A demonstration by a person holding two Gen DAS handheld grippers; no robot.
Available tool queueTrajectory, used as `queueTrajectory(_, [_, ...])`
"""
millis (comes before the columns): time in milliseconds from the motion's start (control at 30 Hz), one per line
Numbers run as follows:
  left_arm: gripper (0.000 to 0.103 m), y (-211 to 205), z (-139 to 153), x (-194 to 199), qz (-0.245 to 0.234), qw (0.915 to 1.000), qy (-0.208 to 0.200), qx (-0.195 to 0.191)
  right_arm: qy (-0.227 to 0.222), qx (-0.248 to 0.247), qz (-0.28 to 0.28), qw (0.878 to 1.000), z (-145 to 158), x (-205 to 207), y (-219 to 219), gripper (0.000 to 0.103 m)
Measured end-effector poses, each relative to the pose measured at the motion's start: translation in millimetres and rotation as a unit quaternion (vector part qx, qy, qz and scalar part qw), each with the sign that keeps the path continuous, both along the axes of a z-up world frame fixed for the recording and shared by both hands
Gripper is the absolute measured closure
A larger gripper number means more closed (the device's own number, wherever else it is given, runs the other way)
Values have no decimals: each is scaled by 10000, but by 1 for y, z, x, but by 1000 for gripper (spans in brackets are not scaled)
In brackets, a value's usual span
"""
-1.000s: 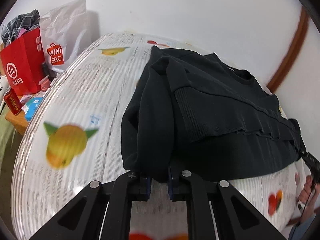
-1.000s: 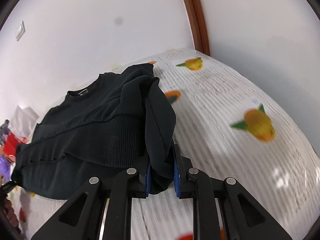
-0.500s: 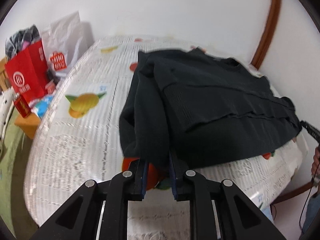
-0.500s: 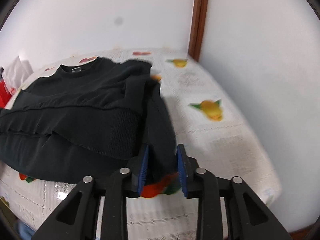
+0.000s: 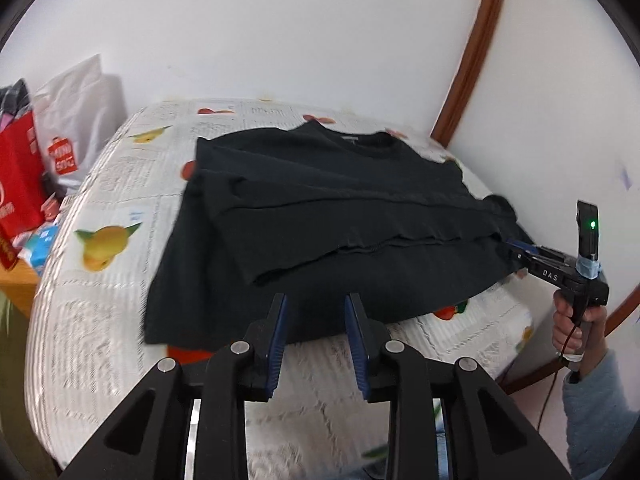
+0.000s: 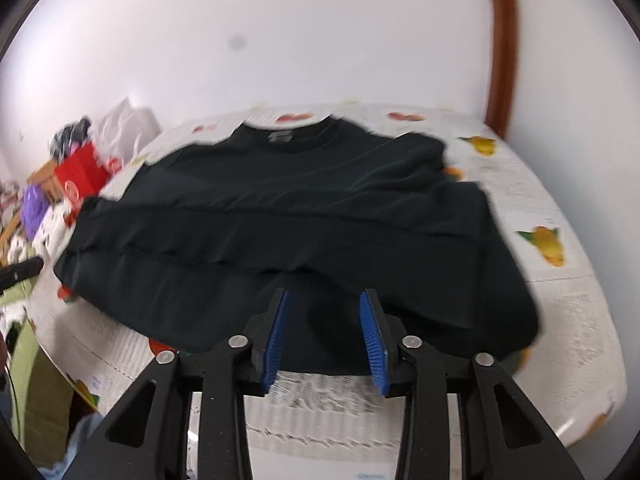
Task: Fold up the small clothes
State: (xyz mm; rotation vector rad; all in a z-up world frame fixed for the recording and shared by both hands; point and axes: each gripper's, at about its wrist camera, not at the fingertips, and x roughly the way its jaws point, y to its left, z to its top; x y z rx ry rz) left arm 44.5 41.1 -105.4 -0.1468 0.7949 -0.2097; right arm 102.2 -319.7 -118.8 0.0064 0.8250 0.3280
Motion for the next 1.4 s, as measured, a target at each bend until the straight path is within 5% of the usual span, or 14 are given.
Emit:
queueTrajectory(267, [76,-15,-34,48,-21,9977,664,-139,441,-103,-273,9986,-23,22,7,82])
queueTrajectory(667, [76,-29,-23,67,-198,9958,740,494,837,-299,-437,9951,-20,54,23,82])
queueTrajectory(767, [76,-27,-17,74,-127,9965,754,328,925,-414,-400,9940,-19,60,30,79])
queueTrajectory(1233, [76,-4,-3,140,297,9982,482,-210,215,-241,-581,9978,6,129,29,79])
queueTrajectory(1400, [76,-2,1,170,429,9984,373,-19,112,-239,-651,9975,13,166,30,79])
